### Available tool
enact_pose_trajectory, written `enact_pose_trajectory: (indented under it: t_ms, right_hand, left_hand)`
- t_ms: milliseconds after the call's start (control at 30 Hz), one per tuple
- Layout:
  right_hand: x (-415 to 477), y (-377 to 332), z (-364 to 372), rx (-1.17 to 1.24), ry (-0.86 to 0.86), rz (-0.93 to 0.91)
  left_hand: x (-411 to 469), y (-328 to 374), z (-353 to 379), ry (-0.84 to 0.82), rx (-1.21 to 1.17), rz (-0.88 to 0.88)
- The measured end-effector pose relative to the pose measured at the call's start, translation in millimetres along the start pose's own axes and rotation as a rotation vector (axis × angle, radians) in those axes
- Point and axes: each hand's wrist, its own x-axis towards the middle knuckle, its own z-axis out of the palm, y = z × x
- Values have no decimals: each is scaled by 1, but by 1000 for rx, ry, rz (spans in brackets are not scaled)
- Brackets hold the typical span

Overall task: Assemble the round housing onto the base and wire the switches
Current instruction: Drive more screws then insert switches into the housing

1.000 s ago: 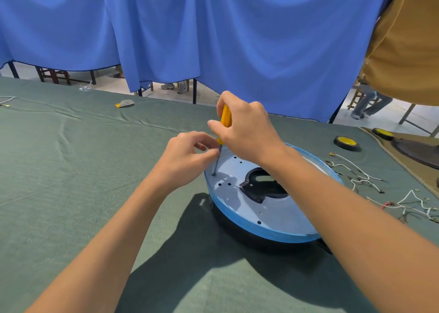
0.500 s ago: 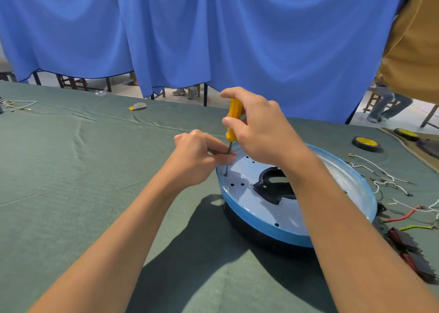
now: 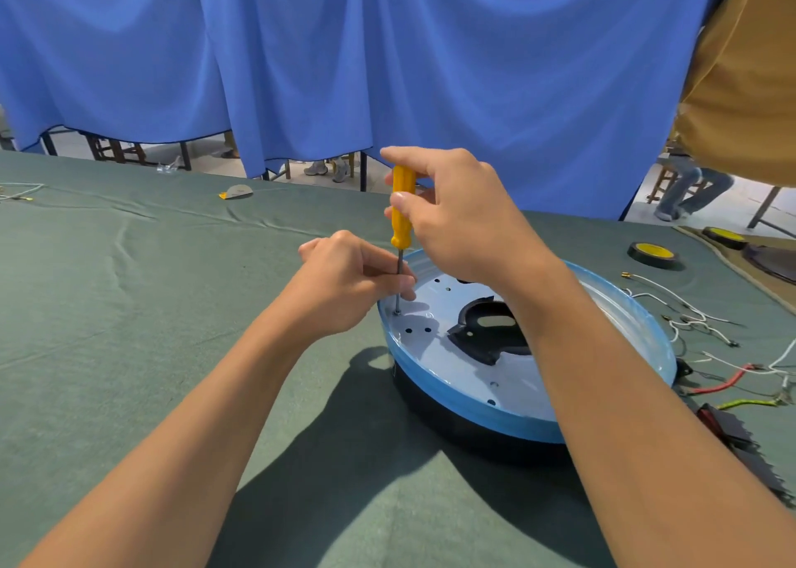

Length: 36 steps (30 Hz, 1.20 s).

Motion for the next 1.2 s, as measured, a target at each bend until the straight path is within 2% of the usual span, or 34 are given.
enact_pose_trajectory:
  t_ms: [133, 300, 467, 567, 667, 767, 900, 1000, 1067, 1133, 1200]
  right_hand:
    - [-1, 2, 1, -94, 112, 10]
    - [-2, -1, 2, -152, 142, -21]
    - [1, -2, -2, -15, -17, -28]
    - [0, 1, 0, -24, 62, -25]
    - [0, 3, 2, -117, 169, -26]
    - [0, 3, 5, -182, 197, -50]
    - [0, -1, 6, -74, 43, -91]
    - [0, 0, 4, -32, 63, -72]
    - [0, 2, 4, -92, 130, -60]
    - [0, 3, 5, -173, 176, -53]
    - [1, 3, 4, -202, 163, -48]
  left_hand:
    - [1, -2, 2, -57, -10, 20]
    - [0, -1, 13, 225, 11, 32]
    - [-2, 1, 8, 81, -46, 85]
    - [-1, 1, 8, 30, -24, 89]
    - [-2, -1, 11, 115, -33, 51]
    - [-1, -1, 13, 233, -38, 47]
    - [-1, -2, 9, 129, -80, 60]
    - [-2, -2, 6, 45, -69, 70]
    - [-2, -1, 7, 79, -53, 64]
    - [-3, -1, 10, 184, -48, 36]
    - [-2, -2, 13, 225, -37, 55]
